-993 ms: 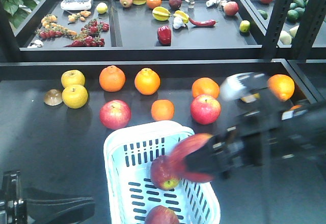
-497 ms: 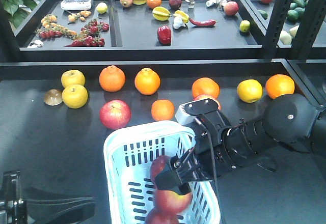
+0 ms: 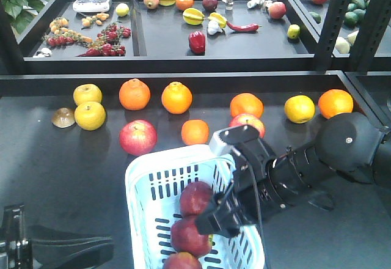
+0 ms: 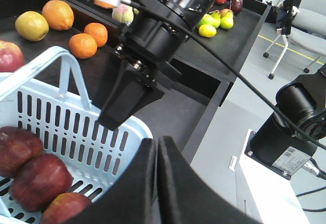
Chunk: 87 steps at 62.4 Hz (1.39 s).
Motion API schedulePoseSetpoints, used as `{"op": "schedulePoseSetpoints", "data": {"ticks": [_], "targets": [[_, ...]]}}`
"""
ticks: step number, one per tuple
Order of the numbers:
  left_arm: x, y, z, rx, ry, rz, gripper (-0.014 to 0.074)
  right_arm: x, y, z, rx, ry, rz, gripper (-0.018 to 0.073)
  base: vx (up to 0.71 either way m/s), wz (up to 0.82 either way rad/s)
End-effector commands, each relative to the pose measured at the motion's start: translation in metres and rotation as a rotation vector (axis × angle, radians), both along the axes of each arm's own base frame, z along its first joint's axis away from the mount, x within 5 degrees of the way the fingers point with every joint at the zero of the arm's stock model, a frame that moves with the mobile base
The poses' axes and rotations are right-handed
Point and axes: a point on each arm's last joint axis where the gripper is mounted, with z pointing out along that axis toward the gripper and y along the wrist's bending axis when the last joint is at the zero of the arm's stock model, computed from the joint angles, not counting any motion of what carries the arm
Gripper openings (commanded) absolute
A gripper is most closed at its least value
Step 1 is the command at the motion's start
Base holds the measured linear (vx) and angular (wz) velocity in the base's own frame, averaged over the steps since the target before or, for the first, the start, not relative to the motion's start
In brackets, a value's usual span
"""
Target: Pick three apples into basket with both arms
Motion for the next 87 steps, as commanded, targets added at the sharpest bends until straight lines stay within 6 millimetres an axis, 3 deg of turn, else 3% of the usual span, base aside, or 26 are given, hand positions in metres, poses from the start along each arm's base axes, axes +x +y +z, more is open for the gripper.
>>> {"op": "schedulePoseSetpoints", "data": {"ticks": [1,4,18,24,28,36,48,62,87], "targets": [[0.001,0.0,0.006,0.008,-0.027,0.0,-0.0006,-0.008,-0.001,0.022,0.044,-0.03,0.059,0.0084,0.0,0.0],[0.001,0.0,0.006,0.008,-0.027,0.0,-0.0006,-0.013,-0.003,0.029,0.056,-0.048,0.08,-0.0016,0.0,0.0],[0.001,0.0,0.006,0.008,-0.027,0.0,-0.0006,-0.047,-0.026,0.083,0.075,-0.27,0.09,-0.0006,0.0,0.0],[0.001,0.0,0.006,0.008,-0.027,0.0,-0.0006,-0.064,-0.044,0.091,0.017,-0.366,0.067,-0.0005,0.0,0.0],[0.001,0.0,0.006,0.008,-0.027,0.0,-0.0006,-0.078,-0.058,0.086,-0.026,-0.431,0.037,-0.0005,0.0,0.0],[0.001,0.0,0.006,0.008,-0.027,0.0,-0.0006,-0.103,-0.081,0.054,-0.074,-0.472,-0.063,-0.0005,0.0,0.0],[0.001,0.0,0.006,0.008,-0.027,0.0,-0.0006,-0.129,-0.1,0.025,-0.037,-0.5,-0.175,-0.0005,0.0,0.0],[0.001,0.0,0.006,0.008,-0.027,0.0,-0.0006,-0.141,-0.105,0.027,-0.01,-0.531,-0.174,-0.0005,0.0,0.0],[0.001,0.0,0.006,0.008,-0.027,0.0,-0.0006,-0.141,-0.105,0.027,-0.012,-0.535,-0.171,-0.0005,0.0,0.0]]}}
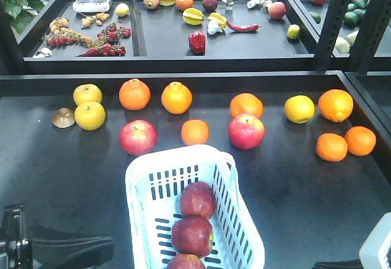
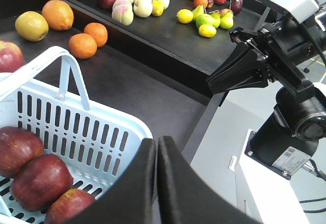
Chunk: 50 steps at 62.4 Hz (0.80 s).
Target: Pick three apples into basket with both arms
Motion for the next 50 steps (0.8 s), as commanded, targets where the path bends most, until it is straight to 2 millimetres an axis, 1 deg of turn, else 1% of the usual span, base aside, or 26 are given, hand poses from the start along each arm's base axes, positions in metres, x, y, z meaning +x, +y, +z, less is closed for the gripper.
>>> {"op": "schedulePoseSetpoints", "data": {"ticks": [1,24,29,40,43,50], "targets": [[0.001,0.0,0.006,0.008,-0.027,0.0,-0.0006,0.005,0.001,0.011,0.034,-0.062,-0.016,-0.0005,0.0,0.0],[0.001,0.0,0.007,-0.007,-0.019,0.005,-0.0006,0.005,0.001,0.011,0.034,-0.062,-0.016,-0.0005,0.0,0.0],[0.001,-0.001,0.01,-0.071,0.022,0.022,-0.0006,0.005,0.001,0.011,0.034,-0.062,-0.016,-0.0005,0.0,0.0],[0.003,-0.002,0.023,-0.294,0.137,0.068,-0.0006,0.005,0.001,0.011,0.034,-0.062,-0.016,-0.0005,0.0,0.0],[0.004,-0.001,0.025,-0.329,0.139,0.078,-0.0006,0.005,0.001,0.011,0.034,-0.062,-0.016,-0.0005,0.0,0.0],[0.009,0.002,0.028,-0.329,0.07,0.126,-0.0006,0.005,0.001,0.011,0.034,-0.062,-0.016,-0.0005,0.0,0.0]]}}
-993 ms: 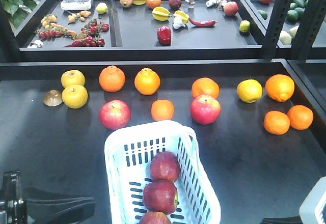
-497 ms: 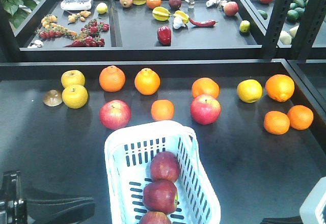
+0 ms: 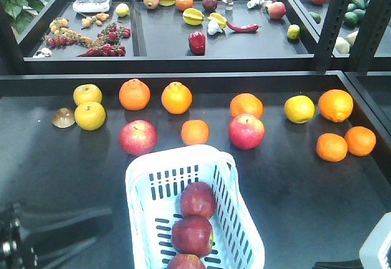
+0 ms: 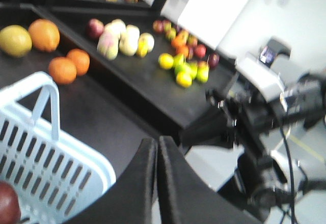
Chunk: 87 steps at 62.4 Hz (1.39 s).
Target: Pick three apples into basket with both arms
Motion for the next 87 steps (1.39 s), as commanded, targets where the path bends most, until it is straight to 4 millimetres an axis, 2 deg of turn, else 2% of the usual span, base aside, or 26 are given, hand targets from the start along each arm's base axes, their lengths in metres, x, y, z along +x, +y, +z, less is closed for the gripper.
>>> {"op": "schedulePoseSetpoints", "data": {"ticks": [1,7,13,19,26,35,49,56,71,87], "targets": [[0.006,0.003,0.014,-0.078,-0.049,0.07,-0.0006,0.005,0.001,0.011,0.035,-0.062,-0.016,-0.0005,0.0,0.0],[0.012,0.009,0.009,-0.08,-0.114,0.171,-0.0006,0.005,0.001,0.011,0.035,-0.062,-0.016,-0.0005,0.0,0.0],[0.021,0.022,-0.015,-0.088,-0.064,0.363,-0.0006,0.005,0.001,0.011,0.035,-0.062,-0.016,-0.0005,0.0,0.0],[0.026,0.041,-0.048,-0.143,0.14,0.601,-0.0006,0.005,0.001,0.011,0.035,-0.062,-0.016,-0.0005,0.0,0.0],[0.02,0.055,-0.086,-0.057,0.365,0.763,-0.0006,0.005,0.001,0.011,0.035,-0.062,-0.016,-0.0005,0.0,0.0],[0.01,0.06,-0.11,0.092,0.448,0.781,-0.0006,0.005,0.001,0.011,0.035,-0.062,-0.016,-0.0005,0.0,0.0],[-0.011,0.067,-0.135,0.159,0.361,0.747,-0.0006,0.005,0.001,0.011,0.035,-0.062,-0.016,-0.0005,0.0,0.0],[-0.016,0.069,-0.131,0.215,0.282,0.723,-0.0006,0.005,0.001,0.011,0.035,-0.062,-0.016,-0.0005,0.0,0.0],[-0.029,0.074,-0.11,0.292,-0.106,0.683,-0.0006,0.005,0.001,0.011,0.035,-0.062,-0.016,-0.0005,0.0,0.0],[-0.047,0.091,-0.094,0.208,-0.301,0.896,-0.0006,0.005,0.001,0.011,0.035,-0.062,-0.016,-0.0005,0.0,0.0]]}}
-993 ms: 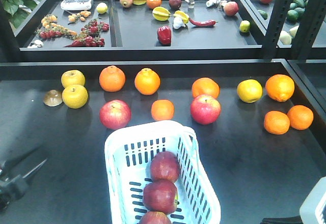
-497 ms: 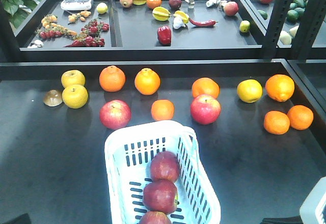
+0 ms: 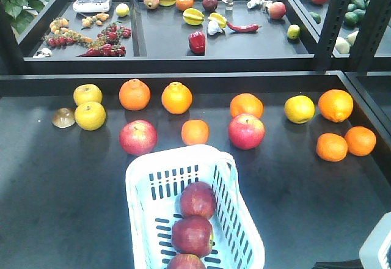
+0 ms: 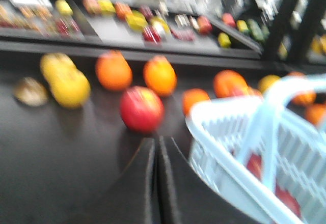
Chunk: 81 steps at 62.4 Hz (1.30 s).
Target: Pick three apples into basket with both arms
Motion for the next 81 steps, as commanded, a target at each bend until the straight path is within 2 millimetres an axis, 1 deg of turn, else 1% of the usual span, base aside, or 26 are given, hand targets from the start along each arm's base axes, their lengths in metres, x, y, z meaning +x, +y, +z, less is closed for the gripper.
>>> {"op": "schedulePoseSetpoints", "data": {"ticks": [1,6,11,17,40,81], "targets": [[-0.0054,0.0058,0.017,-0.023,-0.142,0.079,-0.0006,0.0049,0.0014,0.0113,0.035,-0.062,-0.016,-0.0005,0.0,0.0],[-0.0101,0.0093,0.0182,-0.011,-0.18,0.134,-0.0006,0.0049,0.0014,0.0113,0.035,-0.062,-0.016,-0.0005,0.0,0.0],[-0.0092,0.0119,0.0173,0.041,-0.171,0.179,-0.0006,0.0049,0.0014,0.0113,0.035,-0.062,-0.016,-0.0005,0.0,0.0],[-0.0093,0.0134,0.0174,0.05,-0.173,0.207,-0.0006,0.0049,0.0014,0.0113,0.035,-0.062,-0.016,-0.0005,0.0,0.0],[-0.01,0.0132,0.0241,0.047,-0.248,0.208,-0.0006,0.0049,0.0014,0.0113,0.035,-0.062,-0.016,-0.0005,0.0,0.0],[-0.0101,0.0132,0.0247,0.045,-0.251,0.208,-0.0006,0.0049,0.0014,0.0113,0.035,-0.062,-0.016,-0.0005,0.0,0.0]]}}
